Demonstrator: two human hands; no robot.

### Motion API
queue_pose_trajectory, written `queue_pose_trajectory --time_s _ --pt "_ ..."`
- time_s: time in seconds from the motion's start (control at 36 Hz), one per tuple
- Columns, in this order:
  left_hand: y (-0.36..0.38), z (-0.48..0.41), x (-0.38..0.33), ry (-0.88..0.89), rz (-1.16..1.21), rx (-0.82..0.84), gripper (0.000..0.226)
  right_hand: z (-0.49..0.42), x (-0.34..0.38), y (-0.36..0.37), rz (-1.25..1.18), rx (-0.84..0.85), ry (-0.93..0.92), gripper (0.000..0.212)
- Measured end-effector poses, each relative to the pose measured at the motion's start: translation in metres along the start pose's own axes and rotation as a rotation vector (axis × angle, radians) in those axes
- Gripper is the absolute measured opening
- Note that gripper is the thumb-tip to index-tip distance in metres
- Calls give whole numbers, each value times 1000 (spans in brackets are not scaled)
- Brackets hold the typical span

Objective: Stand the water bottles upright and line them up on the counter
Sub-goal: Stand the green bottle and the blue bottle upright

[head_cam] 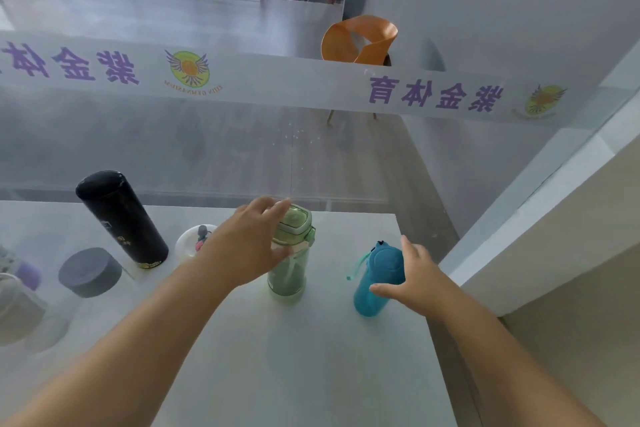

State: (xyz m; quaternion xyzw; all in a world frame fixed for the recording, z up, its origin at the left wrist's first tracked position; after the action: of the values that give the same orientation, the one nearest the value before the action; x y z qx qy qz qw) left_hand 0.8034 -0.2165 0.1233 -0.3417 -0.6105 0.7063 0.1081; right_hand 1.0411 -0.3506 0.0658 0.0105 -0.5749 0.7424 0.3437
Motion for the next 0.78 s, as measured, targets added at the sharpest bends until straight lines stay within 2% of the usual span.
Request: queue_pose_trajectory --time_s 0.17,0.44,0.64,0.78 --pt "-31 14 6 -47 -214 58 57 11 28 -46 300 -13 -38 67" --pt "-90 66 34 -179 -230 -49 45 46 129 -85 387 5 -232 74" --pt "-130 122 95 -286 -244 -31 47 71 218 -63 385 -2 -391 74" --pt "-157 176 153 -331 -270 -67 48 88 288 -28 386 18 -438 75"
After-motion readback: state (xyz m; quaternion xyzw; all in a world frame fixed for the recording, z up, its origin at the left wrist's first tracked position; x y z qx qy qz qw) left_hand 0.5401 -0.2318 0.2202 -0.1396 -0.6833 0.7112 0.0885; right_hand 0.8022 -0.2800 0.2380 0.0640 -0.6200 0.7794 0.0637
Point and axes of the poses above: each hand's wrist, its own z-axis away from the middle knuckle, its own y-axis out of the palm, x = y × z, the point moved 1 cm from there along -z, towards the middle knuckle, and after that the axes turned 4 degrees about -y, right-handed, at the moved point
